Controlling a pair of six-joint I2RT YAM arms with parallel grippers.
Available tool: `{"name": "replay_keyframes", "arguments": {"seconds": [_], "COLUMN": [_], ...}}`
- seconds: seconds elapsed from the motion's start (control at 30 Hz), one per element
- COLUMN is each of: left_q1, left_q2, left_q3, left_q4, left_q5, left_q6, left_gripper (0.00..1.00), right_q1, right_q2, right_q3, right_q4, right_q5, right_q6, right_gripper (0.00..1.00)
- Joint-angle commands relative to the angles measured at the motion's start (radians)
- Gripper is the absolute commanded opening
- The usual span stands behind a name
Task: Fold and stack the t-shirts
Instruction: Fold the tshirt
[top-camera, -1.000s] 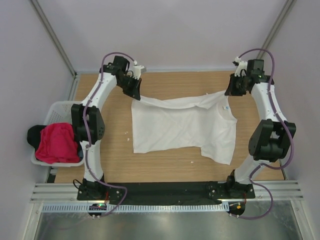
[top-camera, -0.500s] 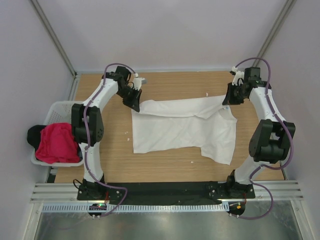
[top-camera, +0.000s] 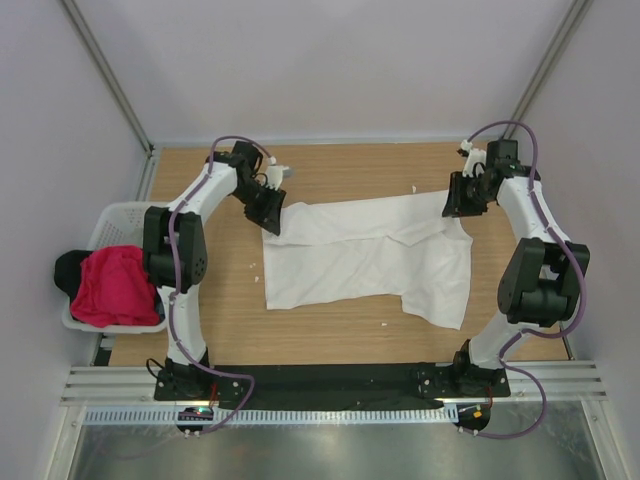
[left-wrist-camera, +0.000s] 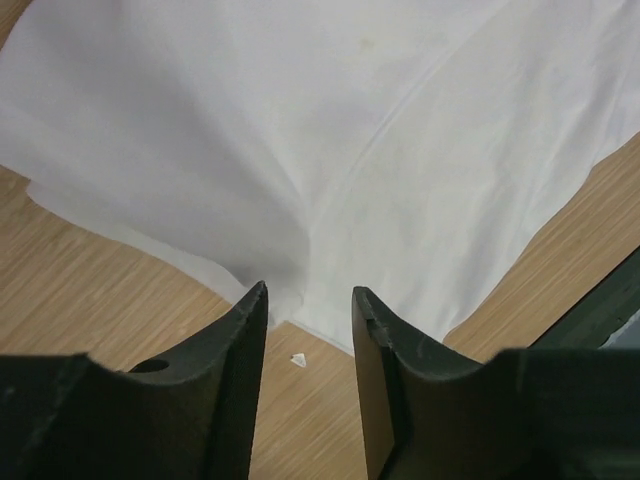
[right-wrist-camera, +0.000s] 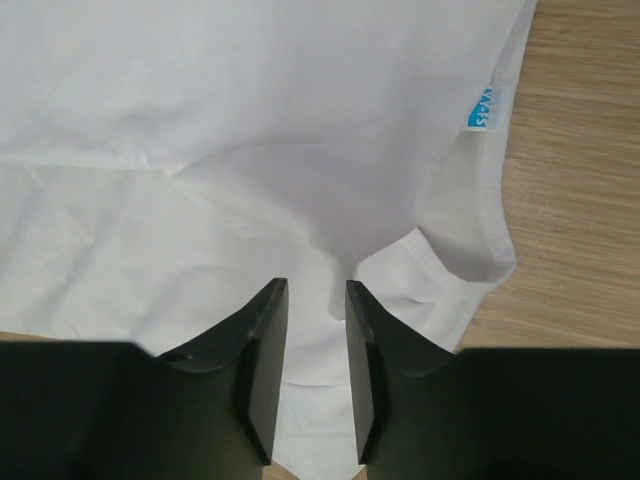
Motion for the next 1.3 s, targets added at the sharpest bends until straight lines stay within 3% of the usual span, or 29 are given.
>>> {"name": "replay_keyframes", "arguments": {"seconds": [0.0, 0.07, 0.27, 0.63, 0.93, 1.27], "left_q1": [-0.001, -0.001, -0.003, -0.007, -0.033, -0.033], "left_q2": [-0.046, -0.075, -0.125, 0.058, 0.122, 0.147], "left_q3": [0.056, 0.069, 0.099, 0.128, 0.085, 0.053], "left_q4": [-0.022, -0.030, 0.022, 0.065, 0.004, 0.001], "left_q5": [-0.006, -0.015, -0.037, 0.036, 0.118, 0.110], "left_q6": [0.004, -0.002, -0.040, -0.111, -0.112, -0.114], "left_gripper": [0.42, 0.53, 0.65, 0.64, 0.61, 0.60], "right_q1": [-0.004, -0.004, 0.054, 0.284, 0.313, 0.335], "right_q2": [-0.013, -0.025, -0.081, 0.004, 0.106, 0.194], "right_q3": [0.075, 0.124, 0.123, 0.021, 0.018, 0.006], "right_q4": [0.017, 0.012, 0.043, -0.060, -0.092, -0.025], "right_q5": [0.049, 0.067, 0.103, -0.038, -0.009, 0.052], "right_q6": [-0.022, -0.046, -0.156, -0.298, -0.333, -0.324], "right_gripper": [0.41, 0.48, 0.50, 0.40, 0.38, 0.38]}}
